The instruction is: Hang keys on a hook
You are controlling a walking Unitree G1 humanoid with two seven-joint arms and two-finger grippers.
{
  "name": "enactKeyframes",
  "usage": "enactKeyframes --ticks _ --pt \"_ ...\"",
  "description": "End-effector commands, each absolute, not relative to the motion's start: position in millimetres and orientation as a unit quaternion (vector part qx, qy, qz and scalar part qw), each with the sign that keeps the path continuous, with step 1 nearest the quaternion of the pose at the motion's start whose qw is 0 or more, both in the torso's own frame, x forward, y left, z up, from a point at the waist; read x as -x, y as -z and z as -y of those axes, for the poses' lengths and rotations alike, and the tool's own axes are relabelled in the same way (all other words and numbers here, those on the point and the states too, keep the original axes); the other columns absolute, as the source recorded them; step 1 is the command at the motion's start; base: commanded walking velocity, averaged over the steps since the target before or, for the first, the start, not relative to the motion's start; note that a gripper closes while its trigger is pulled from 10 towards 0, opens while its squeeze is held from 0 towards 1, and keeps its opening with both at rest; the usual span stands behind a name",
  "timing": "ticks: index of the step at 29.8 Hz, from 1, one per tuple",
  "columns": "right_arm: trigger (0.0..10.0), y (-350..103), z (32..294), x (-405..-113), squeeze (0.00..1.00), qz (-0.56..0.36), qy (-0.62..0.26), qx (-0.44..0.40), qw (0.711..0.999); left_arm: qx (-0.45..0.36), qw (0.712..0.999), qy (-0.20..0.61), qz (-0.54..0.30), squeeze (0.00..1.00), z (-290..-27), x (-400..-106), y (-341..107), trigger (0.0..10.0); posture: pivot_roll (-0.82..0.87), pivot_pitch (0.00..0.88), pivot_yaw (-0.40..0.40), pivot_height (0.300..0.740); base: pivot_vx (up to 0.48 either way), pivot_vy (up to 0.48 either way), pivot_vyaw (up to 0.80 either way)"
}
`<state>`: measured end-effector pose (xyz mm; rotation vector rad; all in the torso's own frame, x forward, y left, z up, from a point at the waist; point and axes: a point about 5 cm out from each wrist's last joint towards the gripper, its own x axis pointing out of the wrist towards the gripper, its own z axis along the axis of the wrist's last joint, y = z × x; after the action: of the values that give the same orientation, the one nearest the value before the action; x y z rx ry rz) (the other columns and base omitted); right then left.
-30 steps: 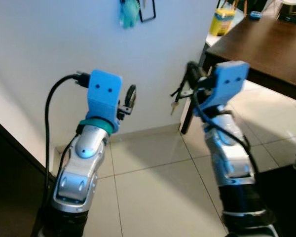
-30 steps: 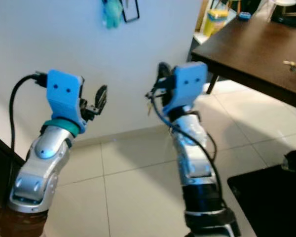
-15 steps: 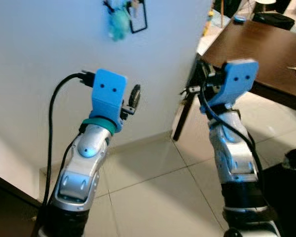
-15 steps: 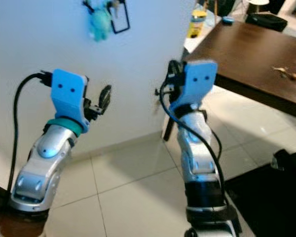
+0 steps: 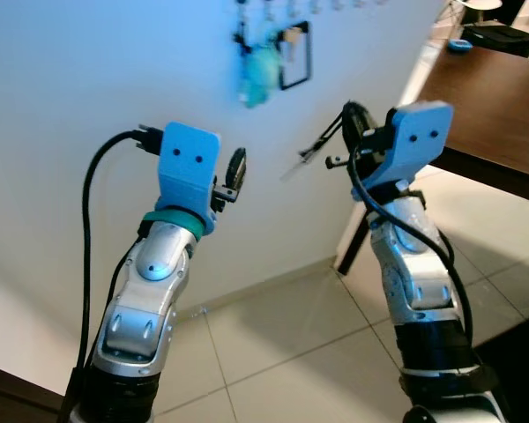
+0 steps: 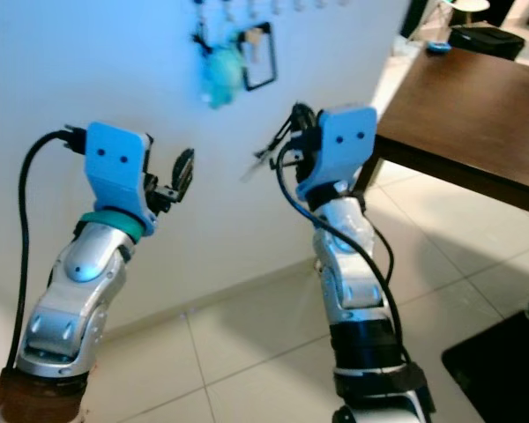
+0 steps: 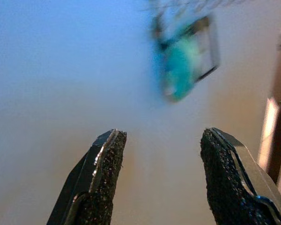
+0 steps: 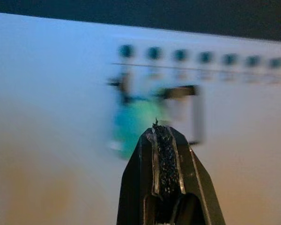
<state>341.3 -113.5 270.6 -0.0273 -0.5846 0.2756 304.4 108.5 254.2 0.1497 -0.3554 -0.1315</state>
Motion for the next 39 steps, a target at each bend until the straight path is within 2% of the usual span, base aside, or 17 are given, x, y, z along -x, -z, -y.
enactKeyframes --ticks 1,4,28,39 --pt "10.0 -271.1 115.7 -340.8 0.0 0.29 -0.135 0.021 0.947 -0.074 0.979 0.065 0.176 0.0 -107.4 -304.0 -253.6 10.0 -0.05 0.056 0.071 0.74 0.405 0.255 0.0" --pt "10.0 -270.6 116.0 -341.0 0.0 0.289 -0.135 0.022 0.947 -0.074 0.979 0.065 0.176 0.0 -107.7 -303.8 -253.9 10.0 -0.05 0.057 0.071 0.74 0.401 0.262 0.0" --pt "10.0 -268.3 117.1 -342.2 0.0 0.285 -0.132 0.021 0.949 -0.078 0.976 0.064 0.193 0.0 -110.3 -299.9 -258.9 10.0 -0.05 0.062 0.076 0.74 0.0 0.0 0.0" --pt "10.0 -267.1 117.1 -341.9 0.0 0.284 -0.132 0.022 0.95 -0.083 0.976 0.068 0.189 0.0 -109.4 -300.3 -257.6 10.0 -0.04 0.064 0.075 0.74 0.0 -0.362 0.0"
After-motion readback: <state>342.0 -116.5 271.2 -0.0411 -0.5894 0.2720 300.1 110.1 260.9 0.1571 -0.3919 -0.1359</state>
